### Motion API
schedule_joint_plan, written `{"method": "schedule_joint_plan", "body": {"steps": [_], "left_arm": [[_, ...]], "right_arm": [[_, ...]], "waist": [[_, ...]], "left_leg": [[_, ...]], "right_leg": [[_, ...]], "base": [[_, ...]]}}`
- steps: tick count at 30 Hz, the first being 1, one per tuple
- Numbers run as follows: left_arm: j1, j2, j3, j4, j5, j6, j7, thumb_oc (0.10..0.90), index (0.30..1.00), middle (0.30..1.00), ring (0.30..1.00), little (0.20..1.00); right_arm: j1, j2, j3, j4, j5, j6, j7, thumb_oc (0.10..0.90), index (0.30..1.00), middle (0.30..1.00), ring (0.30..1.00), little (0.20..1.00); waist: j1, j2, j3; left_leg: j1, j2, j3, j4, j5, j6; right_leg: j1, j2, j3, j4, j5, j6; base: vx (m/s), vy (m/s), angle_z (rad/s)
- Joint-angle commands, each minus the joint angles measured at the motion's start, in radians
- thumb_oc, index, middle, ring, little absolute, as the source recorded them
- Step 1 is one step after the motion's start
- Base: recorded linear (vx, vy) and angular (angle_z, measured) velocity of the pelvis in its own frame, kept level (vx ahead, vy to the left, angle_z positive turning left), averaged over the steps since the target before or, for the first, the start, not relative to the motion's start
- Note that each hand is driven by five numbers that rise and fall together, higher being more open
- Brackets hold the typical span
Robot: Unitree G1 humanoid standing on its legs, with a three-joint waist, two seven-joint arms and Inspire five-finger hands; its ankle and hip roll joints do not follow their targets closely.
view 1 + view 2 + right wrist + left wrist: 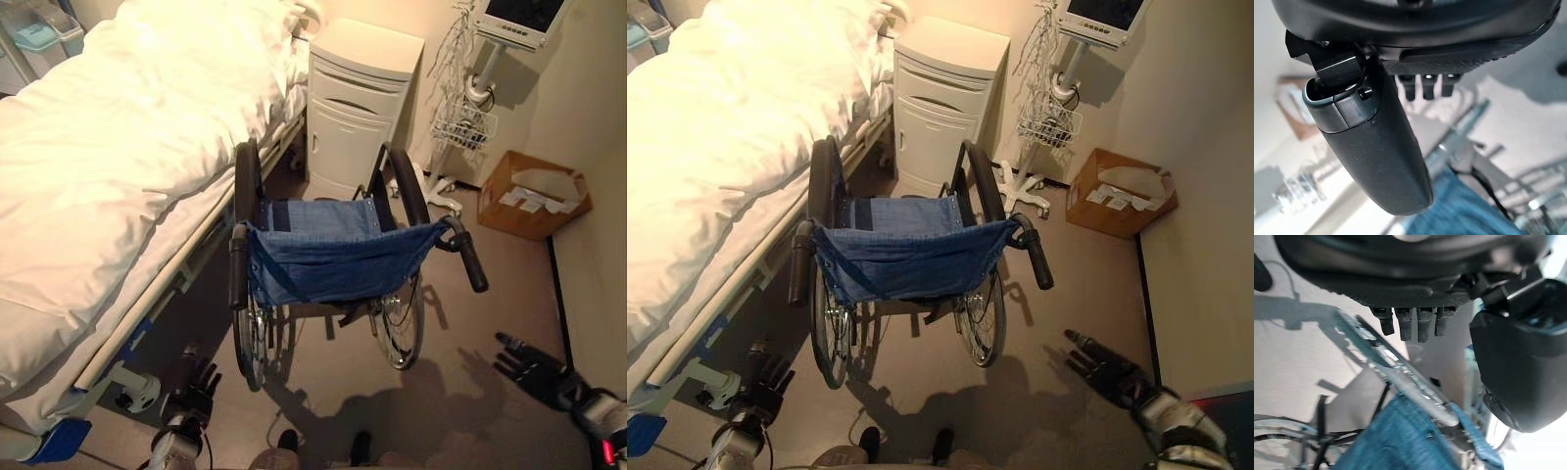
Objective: Push the wheelchair next to the bed
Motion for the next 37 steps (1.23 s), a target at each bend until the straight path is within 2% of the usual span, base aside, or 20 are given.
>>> {"method": "schedule_joint_plan", "body": {"steps": [1, 4, 5, 6, 8, 11, 14, 15, 16, 20, 25, 27, 31, 37], "left_arm": [[-0.004, 0.008, -0.040, -0.006, 0.174, -0.101, 0.011, 0.800, 0.900, 0.900, 0.900, 0.900], [0.010, -0.012, -0.085, 0.002, 0.278, -0.123, 0.048, 0.800, 0.900, 0.900, 0.900, 0.900], [0.011, -0.014, -0.090, 0.002, 0.283, -0.125, 0.054, 0.800, 0.900, 0.900, 0.900, 0.900], [0.016, -0.026, -0.109, 0.008, 0.335, -0.133, 0.077, 0.800, 0.900, 0.900, 0.900, 0.900], [0.023, -0.045, -0.134, 0.017, 0.377, -0.159, 0.102, 0.800, 0.900, 0.900, 0.900, 0.900], [0.026, -0.063, -0.155, 0.026, 0.395, -0.184, 0.123, 0.800, 0.900, 0.900, 0.900, 0.900], [0.036, -0.081, -0.182, 0.041, 0.445, -0.221, 0.135, 0.800, 0.900, 0.900, 0.900, 0.900], [0.036, -0.081, -0.182, 0.041, 0.445, -0.222, 0.135, 0.800, 0.900, 0.900, 0.900, 0.900], [0.040, -0.091, -0.209, 0.047, 0.475, -0.242, 0.147, 0.800, 0.900, 0.900, 0.900, 0.900], [0.036, -0.101, -0.255, 0.055, 0.531, -0.263, 0.132, 0.800, 0.900, 0.900, 0.900, 0.900], [0.021, -0.109, -0.322, 0.038, 0.582, -0.267, 0.133, 0.800, 0.900, 0.900, 0.900, 0.900], [0.016, -0.111, -0.342, 0.033, 0.565, -0.260, 0.125, 0.800, 0.900, 0.900, 0.900, 0.900], [0.010, -0.110, -0.371, 0.022, 0.587, -0.237, 0.106, 0.800, 0.900, 0.900, 0.900, 0.900], [0.005, -0.096, -0.415, 0.005, 0.615, -0.223, 0.087, 0.800, 0.900, 0.900, 0.900, 0.900]], "right_arm": [[-0.024, 0.027, 0.036, -0.061, -0.019, -0.216, 0.095, 0.800, 0.900, 0.900, 0.900, 0.900], [0.019, 0.127, 0.076, -0.067, -0.036, -0.321, 0.087, 0.800, 0.900, 0.900, 0.900, 0.900], [0.022, 0.138, 0.081, -0.068, -0.038, -0.332, 0.085, 0.800, 0.900, 0.900, 0.900, 0.900], [0.040, 0.188, 0.103, -0.071, -0.051, -0.390, 0.078, 0.800, 0.900, 0.900, 0.900, 0.900], [0.072, 0.265, 0.144, -0.069, -0.082, -0.466, 0.034, 0.800, 0.900, 0.900, 0.900, 0.900], [0.091, 0.305, 0.163, -0.038, -0.075, -0.515, 0.010, 0.800, 0.900, 0.900, 0.900, 0.900], [0.116, 0.337, 0.192, -0.031, -0.157, -0.586, -0.052, 0.800, 0.900, 0.900, 0.900, 0.900], [0.117, 0.337, 0.192, -0.031, -0.157, -0.586, -0.052, 0.800, 0.900, 0.900, 0.900, 0.900], [0.134, 0.354, 0.231, -0.034, -0.225, -0.605, -0.083, 0.800, 0.900, 0.900, 0.900, 0.900], [0.162, 0.383, 0.303, -0.045, -0.274, -0.604, -0.106, 0.800, 0.900, 0.900, 0.900, 0.900], [0.174, 0.391, 0.367, -0.070, -0.316, -0.589, -0.147, 0.800, 0.900, 0.900, 0.900, 0.900], [0.176, 0.385, 0.394, -0.071, -0.376, -0.580, -0.135, 0.800, 0.900, 0.900, 0.900, 0.900], [0.179, 0.368, 0.438, -0.083, -0.436, -0.587, -0.129, 0.800, 0.900, 0.900, 0.900, 0.900], [0.177, 0.356, 0.454, -0.067, -0.438, -0.593, -0.122, 0.800, 0.900, 0.900, 0.900, 0.900]], "waist": [[0.027, 0.037, -0.073], [0.024, 0.053, -0.074], [0.024, 0.055, -0.074], [0.020, 0.064, -0.076], [0.010, 0.075, -0.079], [0.001, 0.088, -0.083], [-0.011, 0.101, -0.084], [-0.011, 0.101, -0.084], [-0.022, 0.111, -0.084], [-0.041, 0.126, -0.083], [-0.061, 0.142, -0.079], [-0.070, 0.150, -0.077], [-0.072, 0.149, -0.075], [-0.070, 0.146, -0.081]], "left_leg": [[-0.033, -0.038, 0.014, 0.057, -0.077, 0.035], [-0.032, -0.040, 0.011, 0.055, -0.075, 0.037], [-0.031, -0.040, 0.011, 0.054, -0.074, 0.037], [-0.031, -0.040, 0.011, 0.052, -0.073, 0.037], [-0.030, -0.042, 0.011, 0.049, -0.069, 0.036], [-0.026, -0.043, 0.014, 0.043, -0.067, 0.034], [-0.026, -0.044, 0.018, 0.041, -0.063, 0.033], [-0.026, -0.044, 0.018, 0.041, -0.063, 0.033], [-0.027, -0.045, 0.020, 0.043, -0.062, 0.033], [-0.029, -0.049, 0.025, 0.049, -0.063, 0.034], [-0.035, -0.052, 0.029, 0.056, -0.063, 0.034], [-0.036, -0.052, 0.032, 0.058, -0.064, 0.034], [-0.039, -0.055, 0.030, 0.064, -0.065, 0.033], [-0.038, -0.054, 0.025, 0.059, -0.063, 0.030]], "right_leg": [[-0.028, -0.041, 0.004, 0.109, 0.037, 0.066], [-0.027, -0.037, 0.004, 0.105, 0.025, 0.061], [-0.027, -0.036, 0.004, 0.104, 0.023, 0.060], [-0.025, -0.033, 0.005, 0.100, 0.015, 0.056], [-0.022, -0.028, 0.012, 0.096, 0.002, 0.049], [-0.018, -0.024, 0.014, 0.094, -0.013, 0.041], [-0.015, -0.020, 0.018, 0.093, -0.020, 0.036], [-0.015, -0.020, 0.018, 0.093, -0.020, 0.036], [-0.013, -0.018, 0.022, 0.094, -0.024, 0.032], [-0.012, -0.016, 0.029, 0.097, -0.032, 0.023], [-0.017, -0.013, 0.035, 0.102, -0.040, 0.016], [-0.020, -0.011, 0.037, 0.106, -0.044, 0.012], [-0.018, -0.011, 0.035, 0.107, -0.048, 0.009], [-0.013, -0.009, 0.025, 0.105, -0.053, 0.008]], "base": [[0.00, 0.000, 0.00], [-0.01, 0.008, 0.03], [-0.02, 0.018, 0.05], [0.00, 0.000, 0.00], [-0.01, 0.017, 0.01], [0.00, 0.040, 0.01], [-0.01, 0.023, 0.01], [-0.02, 0.036, 0.02], [-0.02, 0.033, 0.03], [-0.01, 0.018, 0.01], [-0.03, 0.026, 0.00], [-0.04, 0.041, -0.03], [-0.01, 0.013, -0.02], [0.00, -0.002, 0.01]]}}
